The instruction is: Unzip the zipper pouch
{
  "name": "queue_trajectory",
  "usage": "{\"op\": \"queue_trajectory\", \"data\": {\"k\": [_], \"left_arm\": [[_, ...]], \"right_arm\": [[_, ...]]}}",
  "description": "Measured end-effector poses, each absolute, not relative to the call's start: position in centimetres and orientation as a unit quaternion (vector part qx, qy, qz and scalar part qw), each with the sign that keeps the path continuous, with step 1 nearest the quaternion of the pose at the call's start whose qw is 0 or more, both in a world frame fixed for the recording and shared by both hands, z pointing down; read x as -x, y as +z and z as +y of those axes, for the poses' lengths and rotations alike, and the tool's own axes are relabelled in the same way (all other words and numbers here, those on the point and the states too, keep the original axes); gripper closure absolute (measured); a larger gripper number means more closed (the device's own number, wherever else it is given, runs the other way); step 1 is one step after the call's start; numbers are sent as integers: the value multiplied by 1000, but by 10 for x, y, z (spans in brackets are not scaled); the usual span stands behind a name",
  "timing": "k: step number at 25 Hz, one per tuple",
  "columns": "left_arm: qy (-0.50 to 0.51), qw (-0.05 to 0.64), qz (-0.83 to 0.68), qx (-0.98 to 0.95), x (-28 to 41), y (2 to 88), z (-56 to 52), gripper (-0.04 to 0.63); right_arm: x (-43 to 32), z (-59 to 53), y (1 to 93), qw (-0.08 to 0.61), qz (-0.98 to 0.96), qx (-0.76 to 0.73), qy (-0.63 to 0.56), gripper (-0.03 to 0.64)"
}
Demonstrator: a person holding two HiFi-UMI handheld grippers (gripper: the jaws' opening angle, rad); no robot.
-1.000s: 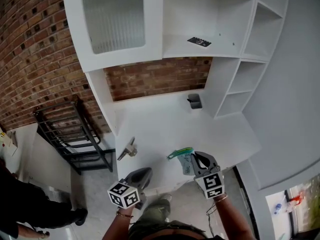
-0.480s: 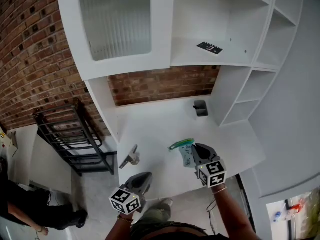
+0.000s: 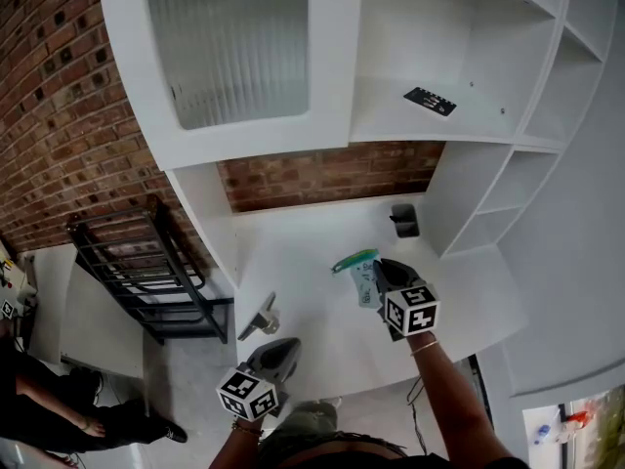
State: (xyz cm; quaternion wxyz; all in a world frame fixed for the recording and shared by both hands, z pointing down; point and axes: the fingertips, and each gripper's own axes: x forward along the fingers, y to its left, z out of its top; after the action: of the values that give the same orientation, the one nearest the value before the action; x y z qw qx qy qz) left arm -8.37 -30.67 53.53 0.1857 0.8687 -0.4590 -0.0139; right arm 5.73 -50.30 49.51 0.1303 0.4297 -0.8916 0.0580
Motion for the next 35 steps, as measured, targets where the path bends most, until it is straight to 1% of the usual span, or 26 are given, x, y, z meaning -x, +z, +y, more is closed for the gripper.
{"op": "queue_trajectory", "data": {"k": [6,10,17,25,30,32,34,35], "left_arm": [[-13,191,-469,-862,92,536,-320,591],[-15,194,-474,-859,96,537,-330,591],[-15,196,-474,-858,100,537,-341,591],[-13,197,-459,-866,91,536,-348,591],[-11,195,-452,-870,86,536,-350,591],[-8,194,-449,-872,84,536,-350,591],[-6,193,-446,-874,83,537,-350,591],[-6,193,-445,-875,82,537,-350,591]], "right_arm": [[-44,-546,515,139,-888,-428,93,609],[-50,-559,546,162,-878,-433,123,609],[-80,-561,582,197,-858,-455,136,609],[-126,-558,616,221,-821,-499,170,609],[-145,-552,627,215,-808,-515,186,606],[-153,-549,630,215,-800,-526,192,596],[-160,-545,637,216,-793,-533,202,520],[-164,-542,639,216,-790,-535,206,511]]}}
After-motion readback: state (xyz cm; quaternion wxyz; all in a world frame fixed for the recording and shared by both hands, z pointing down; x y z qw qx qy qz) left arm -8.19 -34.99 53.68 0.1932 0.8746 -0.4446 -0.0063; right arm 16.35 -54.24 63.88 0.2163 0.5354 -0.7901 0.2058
